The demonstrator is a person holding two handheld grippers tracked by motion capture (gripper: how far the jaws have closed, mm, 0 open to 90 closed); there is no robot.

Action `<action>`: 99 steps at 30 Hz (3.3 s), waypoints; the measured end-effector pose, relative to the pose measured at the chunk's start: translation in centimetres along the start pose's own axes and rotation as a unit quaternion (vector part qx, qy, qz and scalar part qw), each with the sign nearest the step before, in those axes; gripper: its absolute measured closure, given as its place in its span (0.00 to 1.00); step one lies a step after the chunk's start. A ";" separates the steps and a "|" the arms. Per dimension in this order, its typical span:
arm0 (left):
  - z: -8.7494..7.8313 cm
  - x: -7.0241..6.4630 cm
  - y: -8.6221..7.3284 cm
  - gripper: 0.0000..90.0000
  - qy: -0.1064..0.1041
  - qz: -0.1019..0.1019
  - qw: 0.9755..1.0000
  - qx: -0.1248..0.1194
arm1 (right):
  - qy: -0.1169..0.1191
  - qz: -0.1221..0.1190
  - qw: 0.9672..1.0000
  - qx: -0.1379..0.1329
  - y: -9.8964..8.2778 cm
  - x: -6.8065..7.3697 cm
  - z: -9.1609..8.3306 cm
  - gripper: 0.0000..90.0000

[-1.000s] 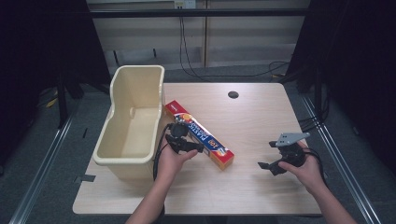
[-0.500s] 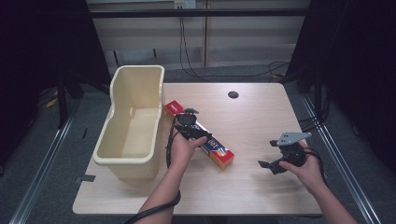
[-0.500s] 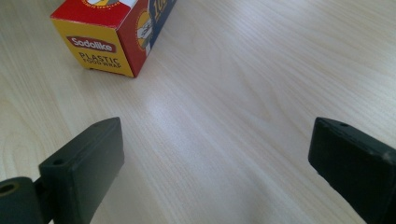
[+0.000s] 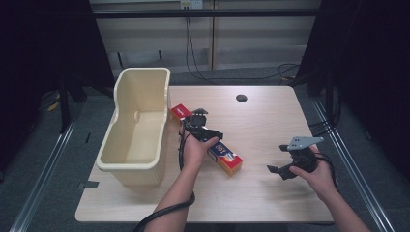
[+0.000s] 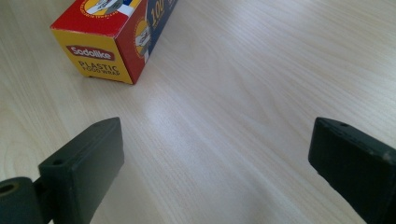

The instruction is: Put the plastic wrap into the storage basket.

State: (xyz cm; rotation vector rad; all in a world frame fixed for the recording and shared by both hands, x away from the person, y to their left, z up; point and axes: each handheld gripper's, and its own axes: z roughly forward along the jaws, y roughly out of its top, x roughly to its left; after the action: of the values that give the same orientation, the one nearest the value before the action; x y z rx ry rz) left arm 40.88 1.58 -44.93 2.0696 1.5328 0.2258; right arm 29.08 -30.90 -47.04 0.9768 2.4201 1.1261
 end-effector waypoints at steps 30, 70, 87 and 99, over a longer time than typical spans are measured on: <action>1.2 0.5 0.0 0.00 -0.025 -0.077 0.996 0.024 | -0.006 0.014 1.000 -0.009 0.1 0.0 -0.1 0.05; 1.7 -0.1 0.3 0.03 -0.021 -0.088 0.994 0.059 | -0.005 0.019 1.000 -0.019 0.3 0.1 -0.2 0.05; -0.8 0.3 0.0 0.41 -0.025 0.006 0.992 0.122 | -0.008 0.019 1.000 -0.016 0.4 0.2 -0.1 0.05; 0.6 -0.1 1.6 0.21 -0.014 -0.005 0.996 0.089 | -0.007 0.016 1.000 -0.018 0.4 0.1 -0.1 0.05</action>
State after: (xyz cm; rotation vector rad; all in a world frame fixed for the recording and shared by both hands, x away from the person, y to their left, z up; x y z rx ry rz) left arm 42.49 1.00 -44.59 2.1898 1.5973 0.0581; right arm 29.13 -30.69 -46.69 1.0137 2.3731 1.1651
